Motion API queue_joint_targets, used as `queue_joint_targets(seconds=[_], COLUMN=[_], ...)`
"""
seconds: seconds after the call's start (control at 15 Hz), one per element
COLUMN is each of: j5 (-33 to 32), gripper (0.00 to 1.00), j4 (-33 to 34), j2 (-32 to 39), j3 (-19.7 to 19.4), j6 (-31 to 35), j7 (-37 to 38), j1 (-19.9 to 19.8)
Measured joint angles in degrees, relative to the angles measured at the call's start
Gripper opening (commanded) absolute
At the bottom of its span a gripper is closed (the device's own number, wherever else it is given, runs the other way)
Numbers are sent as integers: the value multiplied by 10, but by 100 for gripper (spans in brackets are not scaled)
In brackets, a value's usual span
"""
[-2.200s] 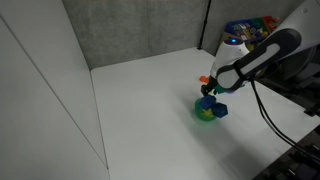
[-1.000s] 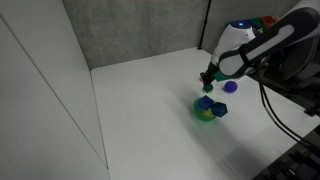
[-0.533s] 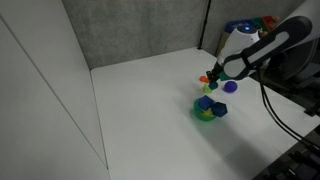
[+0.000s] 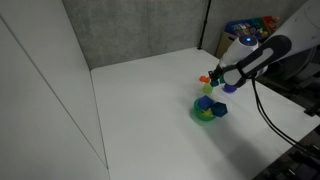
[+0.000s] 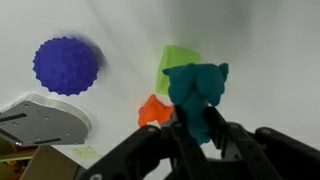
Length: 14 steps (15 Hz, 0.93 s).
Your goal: Put the green toy from the bowl on top of the yellow block
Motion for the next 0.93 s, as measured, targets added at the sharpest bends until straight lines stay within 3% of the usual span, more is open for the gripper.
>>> queue_joint_targets(seconds=[0.73,0.8,0.93], j5=[73,76,82], gripper=[11,51,58], j4=[83,91,104], j2=[89,96,107], j3=[-64,-68,-76], j6=[27,27,27], j7=[5,9,18], j1=[55,56,60])
